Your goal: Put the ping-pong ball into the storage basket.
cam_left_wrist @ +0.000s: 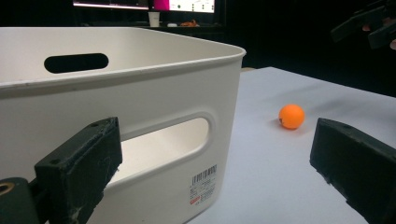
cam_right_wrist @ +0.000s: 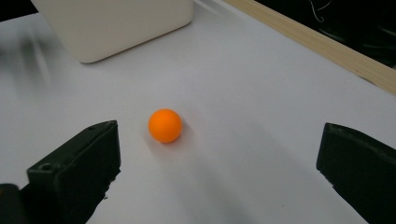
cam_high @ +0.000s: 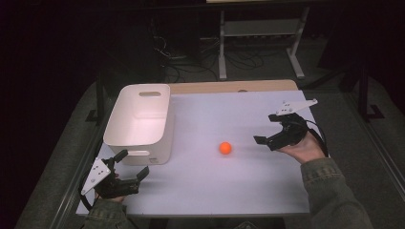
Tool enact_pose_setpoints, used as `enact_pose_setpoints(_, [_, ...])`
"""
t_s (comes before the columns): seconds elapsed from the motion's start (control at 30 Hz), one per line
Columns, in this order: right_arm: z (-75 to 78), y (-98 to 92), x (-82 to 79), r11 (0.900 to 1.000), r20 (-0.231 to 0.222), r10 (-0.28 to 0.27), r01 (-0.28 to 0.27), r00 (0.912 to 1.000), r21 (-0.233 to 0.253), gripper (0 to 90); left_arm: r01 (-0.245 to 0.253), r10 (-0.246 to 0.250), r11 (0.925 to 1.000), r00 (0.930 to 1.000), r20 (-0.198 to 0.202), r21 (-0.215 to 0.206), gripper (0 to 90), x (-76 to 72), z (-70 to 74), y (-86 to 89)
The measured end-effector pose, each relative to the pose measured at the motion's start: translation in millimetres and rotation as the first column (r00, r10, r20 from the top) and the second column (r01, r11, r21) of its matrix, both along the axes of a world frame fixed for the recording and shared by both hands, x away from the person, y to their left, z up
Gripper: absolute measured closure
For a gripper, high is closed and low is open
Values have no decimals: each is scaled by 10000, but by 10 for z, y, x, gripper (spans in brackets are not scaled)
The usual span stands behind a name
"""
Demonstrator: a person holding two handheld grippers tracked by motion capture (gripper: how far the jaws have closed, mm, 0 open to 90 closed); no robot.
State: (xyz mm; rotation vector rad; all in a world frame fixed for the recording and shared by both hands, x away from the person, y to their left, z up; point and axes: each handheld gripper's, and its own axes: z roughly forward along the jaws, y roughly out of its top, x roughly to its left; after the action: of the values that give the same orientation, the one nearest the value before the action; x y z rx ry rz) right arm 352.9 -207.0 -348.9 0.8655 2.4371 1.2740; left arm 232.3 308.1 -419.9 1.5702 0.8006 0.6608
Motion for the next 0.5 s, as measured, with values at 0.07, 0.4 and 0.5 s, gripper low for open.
enact_pose_setpoints(0.07, [5,11,5,10000,-49,19,-19,10000,-21,0,4,-4,10000,10000,7,-13,17,-1,0,-1])
enact_pose_setpoints(0.4, [57,100,61,9994,-37,271,-271,9996,-197,0,12,-12,10000,10000,18,-4,18,0,0,-3])
enact_pose_setpoints(0.5, [58,117,73,9991,-44,351,-352,9994,-251,0,12,-12,10000,10000,3,-5,17,0,0,-2])
